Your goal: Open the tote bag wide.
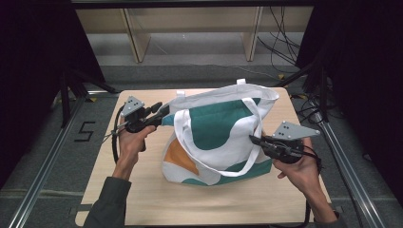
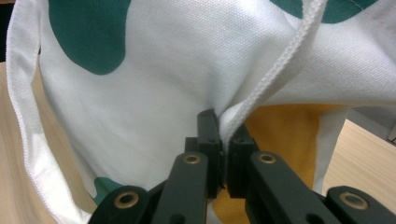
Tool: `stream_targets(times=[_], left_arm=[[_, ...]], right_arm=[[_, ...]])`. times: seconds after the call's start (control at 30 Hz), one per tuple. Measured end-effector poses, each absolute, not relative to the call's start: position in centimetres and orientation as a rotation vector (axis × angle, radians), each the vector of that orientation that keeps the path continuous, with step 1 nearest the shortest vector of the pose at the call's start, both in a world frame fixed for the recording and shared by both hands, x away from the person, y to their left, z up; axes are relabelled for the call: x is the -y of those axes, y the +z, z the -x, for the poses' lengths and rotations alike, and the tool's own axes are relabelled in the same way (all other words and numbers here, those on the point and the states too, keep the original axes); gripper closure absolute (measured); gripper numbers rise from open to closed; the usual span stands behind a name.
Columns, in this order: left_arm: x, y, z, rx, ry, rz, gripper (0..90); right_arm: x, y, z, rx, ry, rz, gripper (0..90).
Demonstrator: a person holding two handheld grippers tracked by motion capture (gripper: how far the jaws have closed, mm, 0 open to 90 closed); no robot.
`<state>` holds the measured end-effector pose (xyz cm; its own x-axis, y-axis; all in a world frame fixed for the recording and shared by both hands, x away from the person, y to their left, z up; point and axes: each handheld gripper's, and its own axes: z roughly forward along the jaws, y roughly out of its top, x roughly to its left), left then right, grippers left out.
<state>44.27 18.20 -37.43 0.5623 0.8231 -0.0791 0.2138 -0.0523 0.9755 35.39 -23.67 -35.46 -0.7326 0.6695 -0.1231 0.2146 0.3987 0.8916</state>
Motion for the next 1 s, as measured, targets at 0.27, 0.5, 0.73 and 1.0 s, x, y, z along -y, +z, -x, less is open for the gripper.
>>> stream_targets(times=[0.27, 0.5, 0.73, 1.0], left_arm=[[-21.0, -35.1, -39.7, -1.018, 0.615, -1.64, 35.4], [-20.3, -35.2, -34.5, -0.96, 0.53, -1.659, 32.2], [-14.3, -37.2, -32.2, -0.867, 0.392, -1.747, 30.0], [-9.0, -38.9, -32.3, -0.793, 0.441, -1.814, 36.5]], right_arm=[[23.8, -35.4, -34.9, -2.222, 1.274, -0.734, 88.2], [23.7, -35.4, -34.7, -2.216, 1.27, -0.742, 88.2], [23.7, -35.5, -34.9, -2.202, 1.256, -0.734, 88.2], [23.8, -35.5, -34.6, -2.206, 1.255, -0.718, 88.2]])
